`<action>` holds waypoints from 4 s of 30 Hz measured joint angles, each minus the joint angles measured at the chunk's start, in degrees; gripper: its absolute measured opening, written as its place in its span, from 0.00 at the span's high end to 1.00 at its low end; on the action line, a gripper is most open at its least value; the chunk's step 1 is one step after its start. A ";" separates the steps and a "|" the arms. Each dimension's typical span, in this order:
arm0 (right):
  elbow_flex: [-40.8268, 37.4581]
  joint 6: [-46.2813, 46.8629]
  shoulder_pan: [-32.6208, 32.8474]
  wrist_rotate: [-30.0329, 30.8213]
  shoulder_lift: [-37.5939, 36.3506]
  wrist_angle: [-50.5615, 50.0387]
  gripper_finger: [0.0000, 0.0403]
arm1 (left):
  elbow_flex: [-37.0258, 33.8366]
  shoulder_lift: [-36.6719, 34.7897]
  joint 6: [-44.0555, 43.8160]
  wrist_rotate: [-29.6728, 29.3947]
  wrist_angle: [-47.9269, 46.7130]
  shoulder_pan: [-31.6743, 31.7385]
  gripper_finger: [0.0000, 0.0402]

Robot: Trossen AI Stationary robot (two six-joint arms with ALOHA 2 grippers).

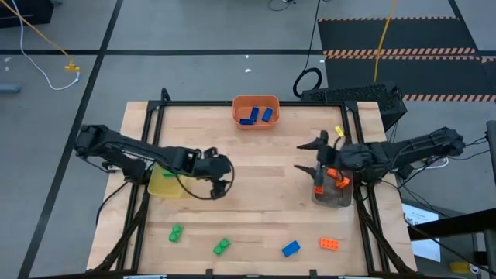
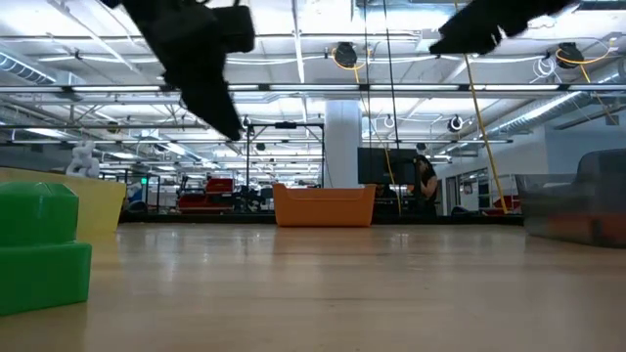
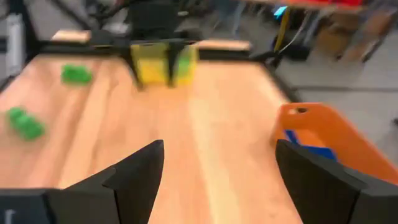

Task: Sort & place blocks by color
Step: Put the orange game piece into the black bin

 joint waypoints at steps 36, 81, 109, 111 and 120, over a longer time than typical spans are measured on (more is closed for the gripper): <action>26.47 67.09 30.31 -41.69 38.59 -43.19 0.26 | -0.46 1.02 13.84 1.43 27.97 15.78 0.42; 26.49 57.92 40.41 -30.14 58.34 -41.26 0.68 | -0.50 1.02 12.99 4.48 25.12 14.09 0.42; 21.81 56.60 23.98 -13.62 22.99 -72.65 0.68 | -0.50 1.04 11.96 4.29 22.09 12.31 0.42; 20.64 56.62 23.26 -13.65 22.99 -71.85 0.68 | -0.50 1.04 11.74 4.27 22.09 12.31 0.42; 15.79 54.60 22.37 -13.68 22.99 -66.00 0.67 | -0.50 1.04 11.07 4.27 22.13 12.31 0.42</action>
